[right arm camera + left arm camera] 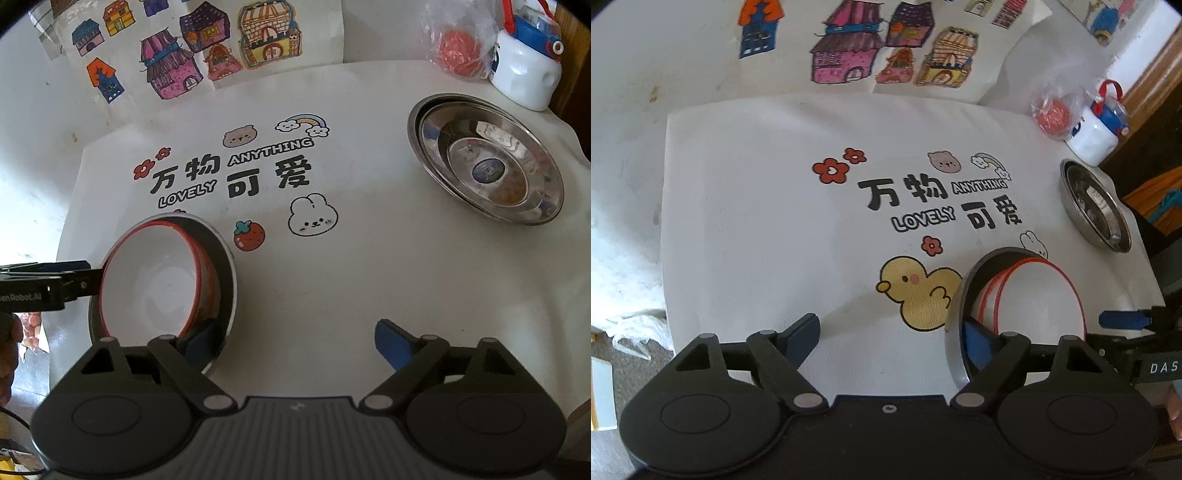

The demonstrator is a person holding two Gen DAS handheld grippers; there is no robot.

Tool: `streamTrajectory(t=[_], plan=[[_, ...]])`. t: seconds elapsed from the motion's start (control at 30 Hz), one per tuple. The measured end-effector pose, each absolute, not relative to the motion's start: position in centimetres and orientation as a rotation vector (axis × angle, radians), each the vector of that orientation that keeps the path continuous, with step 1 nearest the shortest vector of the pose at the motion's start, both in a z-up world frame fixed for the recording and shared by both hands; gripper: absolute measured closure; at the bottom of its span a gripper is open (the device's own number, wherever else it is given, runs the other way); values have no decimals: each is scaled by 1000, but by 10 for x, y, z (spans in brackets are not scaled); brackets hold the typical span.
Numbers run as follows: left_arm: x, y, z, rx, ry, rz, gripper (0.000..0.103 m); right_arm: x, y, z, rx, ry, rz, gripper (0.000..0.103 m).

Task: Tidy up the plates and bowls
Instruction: 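Close the left gripper on the steel bowl rim while the right gripper grips it too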

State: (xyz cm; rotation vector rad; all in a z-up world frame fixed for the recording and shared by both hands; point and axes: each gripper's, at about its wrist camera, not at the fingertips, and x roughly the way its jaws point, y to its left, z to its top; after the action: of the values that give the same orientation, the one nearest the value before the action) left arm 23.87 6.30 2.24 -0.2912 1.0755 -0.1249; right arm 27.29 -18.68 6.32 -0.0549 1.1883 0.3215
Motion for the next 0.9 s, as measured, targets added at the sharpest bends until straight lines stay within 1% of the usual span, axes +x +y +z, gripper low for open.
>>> streamTrajectory(t=[0.07, 0.1, 0.13, 0.2, 0.27, 0.3, 0.37, 0.47, 0.53, 0.6, 0.63, 0.7, 0.73, 0.8, 0.9], plan=[[239, 60, 22, -276, 1076, -132, 26, 274, -187, 63, -38, 1195, 336, 21], [239, 58, 23, -266, 1076, -137, 30, 274, -187, 62, -29, 1201, 339, 23], [239, 56, 23, -256, 1076, -141, 31, 275, -186, 62, -23, 1206, 341, 26], [239, 53, 23, -242, 1077, -151, 39, 275, -183, 61, -16, 1214, 351, 32], [240, 53, 23, -266, 1088, -165, 44, 275, -180, 62, -1, 1221, 361, 45], [241, 54, 22, -286, 1097, -171, 47, 275, -179, 62, 8, 1226, 367, 49], [242, 56, 21, -305, 1107, -180, 49, 274, -176, 63, 20, 1233, 377, 63], [241, 54, 22, -300, 1102, -188, 54, 273, -169, 65, 9, 1234, 379, 72], [242, 52, 23, -300, 1102, -196, 57, 272, -166, 66, -3, 1233, 376, 75], [242, 51, 24, -296, 1101, -207, 63, 273, -165, 66, 8, 1239, 370, 79], [242, 50, 24, -293, 1099, -211, 65, 273, -164, 66, 11, 1242, 370, 82], [242, 46, 26, -277, 1093, -221, 73, 272, -163, 66, 26, 1247, 369, 88], [242, 44, 27, -267, 1089, -226, 75, 272, -162, 66, 34, 1249, 367, 91], [241, 40, 29, -254, 1084, -233, 83, 270, -161, 66, 27, 1246, 356, 91], [240, 38, 30, -249, 1081, -234, 85, 270, -165, 66, 63, 1249, 352, 91]])
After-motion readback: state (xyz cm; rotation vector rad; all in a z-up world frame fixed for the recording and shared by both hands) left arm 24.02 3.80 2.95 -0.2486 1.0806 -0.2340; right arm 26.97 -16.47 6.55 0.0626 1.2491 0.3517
